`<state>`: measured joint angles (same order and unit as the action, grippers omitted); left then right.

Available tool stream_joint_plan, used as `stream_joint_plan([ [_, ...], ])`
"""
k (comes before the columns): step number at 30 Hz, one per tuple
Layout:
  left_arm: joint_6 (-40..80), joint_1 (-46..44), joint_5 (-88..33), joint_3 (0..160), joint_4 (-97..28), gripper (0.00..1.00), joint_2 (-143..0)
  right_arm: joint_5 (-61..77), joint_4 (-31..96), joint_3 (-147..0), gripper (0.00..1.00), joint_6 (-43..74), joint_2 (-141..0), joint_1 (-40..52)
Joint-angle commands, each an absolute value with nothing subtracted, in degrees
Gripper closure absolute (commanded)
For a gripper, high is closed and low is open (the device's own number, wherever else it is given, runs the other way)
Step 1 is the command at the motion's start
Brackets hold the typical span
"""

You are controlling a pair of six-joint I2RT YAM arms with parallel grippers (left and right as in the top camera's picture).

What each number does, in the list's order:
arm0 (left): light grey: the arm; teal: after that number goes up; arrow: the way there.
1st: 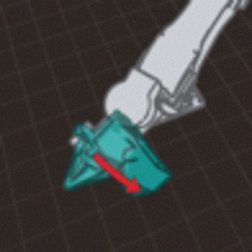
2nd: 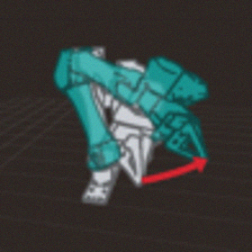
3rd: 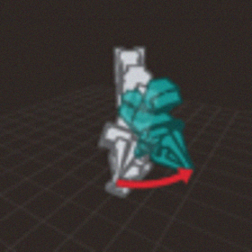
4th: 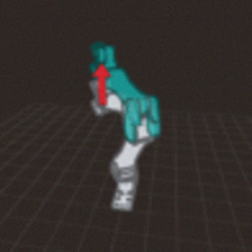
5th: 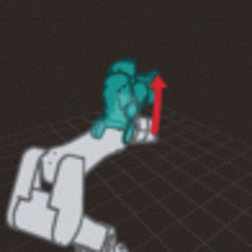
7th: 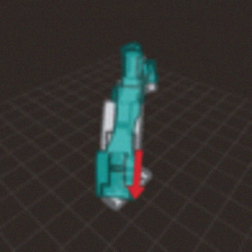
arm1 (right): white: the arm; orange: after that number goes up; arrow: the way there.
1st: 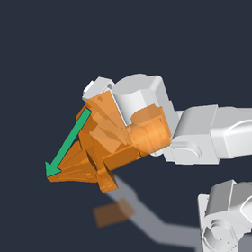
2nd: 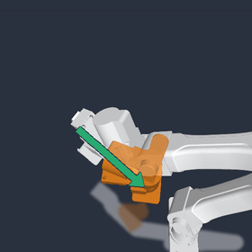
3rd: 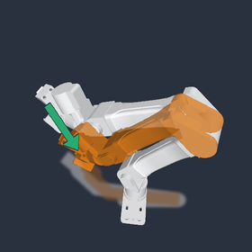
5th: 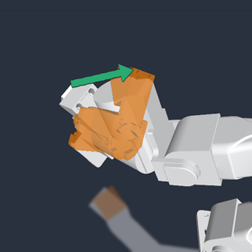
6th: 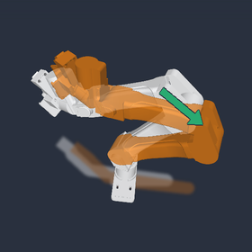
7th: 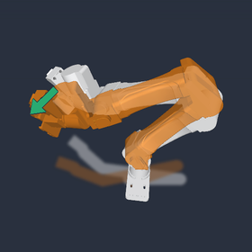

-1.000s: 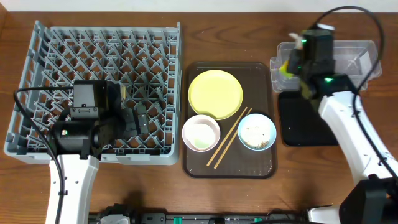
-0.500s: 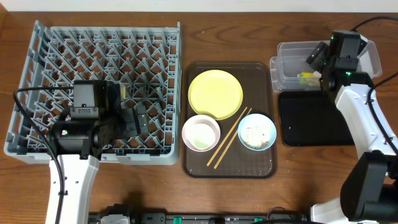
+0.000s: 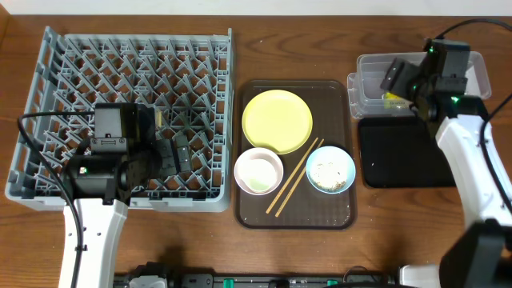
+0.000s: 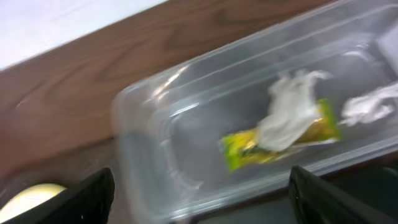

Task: Sort waste into correct bins and load items into the dishwasher rack
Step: 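Grasp the tissue and wrapper with the right gripper, drop into clear bin, then grasp the light-blue rice bowl with the right gripper and lift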

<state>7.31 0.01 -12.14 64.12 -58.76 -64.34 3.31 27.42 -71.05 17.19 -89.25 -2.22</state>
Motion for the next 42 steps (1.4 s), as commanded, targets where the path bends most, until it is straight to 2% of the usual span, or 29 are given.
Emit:
stream_joint_plan([
  [1, 7.38, 0.25, -12.86, 64.95, -58.92, 0.02, -64.51, 13.21, 32.38, -71.24, 0.09, 11.0, -84.68, 0.64],
  [4, 7.38, 0.25, -12.86, 64.95, -58.89, 0.02, -64.51, 13.15, 38.65, -71.24, 0.09, 10.37, -82.98, 3.16],
  [10, 7.38, 0.25, -12.86, 64.95, -58.92, 0.02, -64.51, 12.84, 50.3, -70.85, 0.23, 10.17, -82.65, 9.15],
  [15, 7.38, 0.25, -12.86, 64.95, -58.94, 0.02, -64.53, 8.67, 54.59, -68.03, 0.27, 10.22, -82.65, 14.9],
  [20, 7.38, 0.25, -12.86, 64.95, -58.96, 0.02, -64.51, 8.38, 51.35, -62.22, 0.29, 10.22, -82.67, 21.21],
  [23, 7.38, 0.25, -12.86, 64.95, -58.96, 0.02, -64.51, 7.2, 47.68, -58.28, 0.37, 10.52, -82.74, 25.02],
  [27, 7.38, 0.25, -12.88, 64.95, -59.13, 0.02, -64.51, 2.79, 42.59, -53.67, 0.4, 14.35, -82.78, 29.43],
  [30, 7.38, 0.25, -12.88, 64.95, -59.11, 0.02, -64.51, 2.63, 38.5, -51.16, 0.49, 14.79, -82.78, 31.55],
  [42, 7.38, 0.25, -12.86, 64.95, -59.09, 0.02, -64.53, -1.74, 32.25, -45.93, 0.63, 18.83, -84.64, 36.29],
])
